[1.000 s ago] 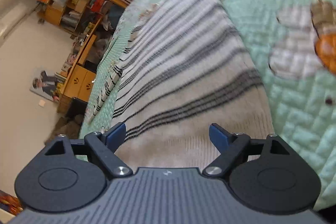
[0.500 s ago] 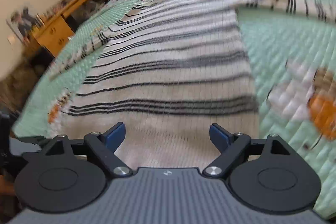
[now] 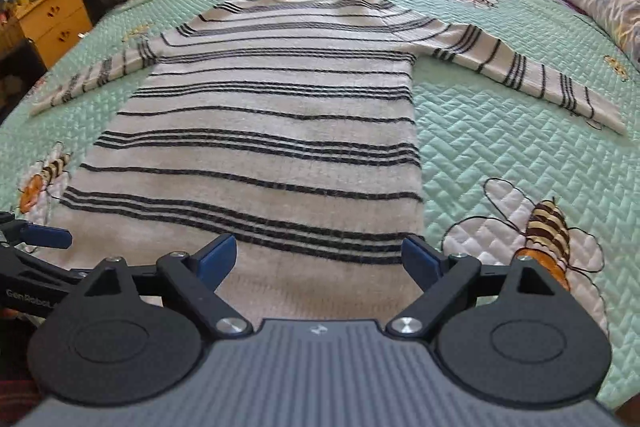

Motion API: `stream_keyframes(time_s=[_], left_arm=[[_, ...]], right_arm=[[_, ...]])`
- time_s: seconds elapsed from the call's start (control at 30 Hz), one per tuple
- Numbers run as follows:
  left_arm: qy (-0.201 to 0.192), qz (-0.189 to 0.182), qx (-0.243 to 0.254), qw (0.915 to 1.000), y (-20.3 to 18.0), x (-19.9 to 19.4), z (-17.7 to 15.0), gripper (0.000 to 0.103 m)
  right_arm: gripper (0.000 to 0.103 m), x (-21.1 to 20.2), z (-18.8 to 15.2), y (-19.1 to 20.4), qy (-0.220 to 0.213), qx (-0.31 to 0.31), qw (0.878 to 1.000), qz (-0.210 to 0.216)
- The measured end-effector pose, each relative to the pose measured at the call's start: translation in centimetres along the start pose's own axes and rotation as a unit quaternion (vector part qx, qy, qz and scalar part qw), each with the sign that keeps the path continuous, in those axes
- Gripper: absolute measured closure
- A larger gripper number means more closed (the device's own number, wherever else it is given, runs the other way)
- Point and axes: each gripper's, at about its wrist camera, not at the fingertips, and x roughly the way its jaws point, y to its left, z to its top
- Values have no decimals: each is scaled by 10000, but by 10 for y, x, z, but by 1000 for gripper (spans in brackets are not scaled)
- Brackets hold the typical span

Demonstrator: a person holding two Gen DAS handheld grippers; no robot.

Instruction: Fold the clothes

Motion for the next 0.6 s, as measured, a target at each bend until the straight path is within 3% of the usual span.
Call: stream_keyframes(time_s=[0.1,0.23,0.6], left_arm=[[308,111,57,9994,-3,18,-6,1],[279,200,301,9990,-5,17,-17,1],[368,248,-86,9990,9,2,-18,2]], right_arm=[[13,0,3,-1,13,-74,9998,-198],[13,-5,7,-4,-111,-164,9991,-373],[12,-15,21,-6,-390,-419,9961,-665]])
